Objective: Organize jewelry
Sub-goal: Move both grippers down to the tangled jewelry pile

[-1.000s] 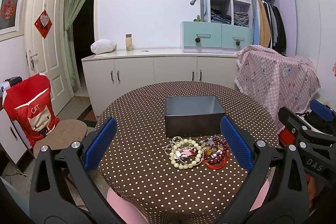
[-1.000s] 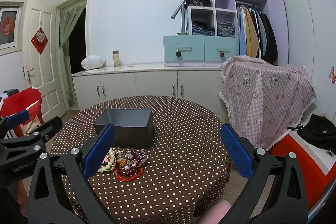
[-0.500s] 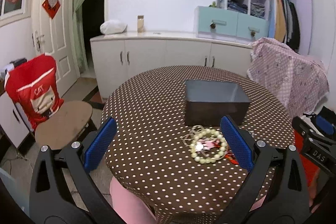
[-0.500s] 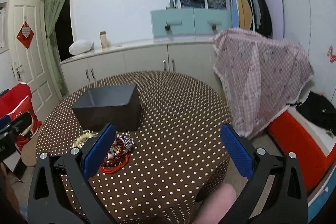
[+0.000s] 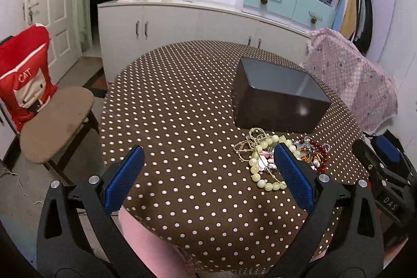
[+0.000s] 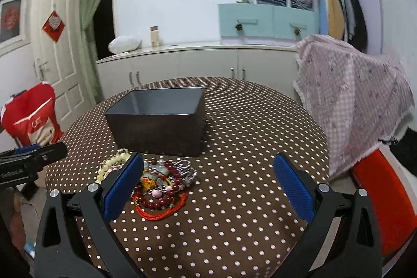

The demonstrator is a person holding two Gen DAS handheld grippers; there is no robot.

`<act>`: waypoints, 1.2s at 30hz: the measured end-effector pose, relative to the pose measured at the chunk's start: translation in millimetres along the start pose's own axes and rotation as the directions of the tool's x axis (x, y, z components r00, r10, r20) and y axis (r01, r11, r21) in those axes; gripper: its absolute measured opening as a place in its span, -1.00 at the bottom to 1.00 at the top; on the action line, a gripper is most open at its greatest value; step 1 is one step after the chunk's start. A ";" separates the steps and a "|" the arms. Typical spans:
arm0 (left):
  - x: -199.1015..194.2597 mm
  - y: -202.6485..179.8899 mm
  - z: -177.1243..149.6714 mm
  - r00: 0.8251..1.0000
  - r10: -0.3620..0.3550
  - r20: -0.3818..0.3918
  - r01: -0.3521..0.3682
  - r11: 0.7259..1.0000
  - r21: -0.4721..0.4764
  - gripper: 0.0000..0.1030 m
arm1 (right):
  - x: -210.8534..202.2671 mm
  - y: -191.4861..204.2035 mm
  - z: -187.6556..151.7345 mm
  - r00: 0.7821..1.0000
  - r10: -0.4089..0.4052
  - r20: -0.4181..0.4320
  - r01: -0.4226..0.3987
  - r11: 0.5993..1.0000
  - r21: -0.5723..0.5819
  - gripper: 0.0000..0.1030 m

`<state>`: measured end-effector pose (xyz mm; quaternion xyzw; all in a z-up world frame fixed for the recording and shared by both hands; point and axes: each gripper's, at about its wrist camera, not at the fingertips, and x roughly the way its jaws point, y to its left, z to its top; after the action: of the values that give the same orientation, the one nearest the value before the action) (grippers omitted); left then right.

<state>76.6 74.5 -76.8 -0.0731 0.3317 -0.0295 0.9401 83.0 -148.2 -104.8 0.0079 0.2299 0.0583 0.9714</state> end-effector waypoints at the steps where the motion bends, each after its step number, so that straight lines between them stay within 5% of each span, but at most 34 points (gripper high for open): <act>1: 2.4 -0.1 -0.7 1.000 -0.012 -0.007 0.012 1.000 0.000 0.88 | -0.1 0.1 0.9 1.000 0.011 0.005 -0.011 1.000 -0.003 0.84; 9: 21.0 -14.4 -2.7 0.989 -0.143 -0.036 0.143 0.990 0.006 0.88 | 14.4 6.5 -0.5 0.997 0.076 -0.003 -0.076 0.996 -0.054 0.34; 13: 36.9 -23.6 -4.2 0.977 -0.201 -0.074 0.201 0.980 -0.004 0.66 | 16.4 2.0 -1.5 0.994 0.114 -0.006 -0.114 0.993 -0.032 0.11; 18: 44.4 -28.2 -3.8 0.966 -0.246 -0.080 0.245 0.969 -0.019 0.56 | 19.4 -3.6 -0.1 0.959 0.284 -0.003 -0.284 0.959 0.002 -0.41; 22: 44.4 -28.5 2.9 0.949 -0.312 -0.052 0.310 0.950 -0.050 0.13 | 24.5 -6.7 0.4 0.959 0.284 -0.020 -0.283 0.959 0.014 -0.44; 24: 45.0 -34.1 7.3 0.931 -0.360 -0.057 0.359 0.933 -0.027 0.10 | 24.7 -10.8 -0.1 0.959 0.281 -0.020 -0.281 0.959 0.024 -0.44; 31: 66.5 -59.8 19.3 0.913 -0.375 -0.160 0.376 0.926 -0.024 0.09 | 25.7 -26.9 -3.5 0.964 0.263 -0.023 -0.262 0.964 0.052 -0.44; 36: 86.3 -82.5 22.1 0.918 -0.322 -0.230 0.326 0.945 -0.021 -0.03 | 29.7 -36.0 -6.9 0.966 0.257 -0.031 -0.255 0.965 0.062 -0.44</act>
<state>157.1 -13.4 -100.3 -0.1148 0.4215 -0.1958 0.8780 110.2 -180.6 -125.7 0.0643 0.2474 0.1767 0.9505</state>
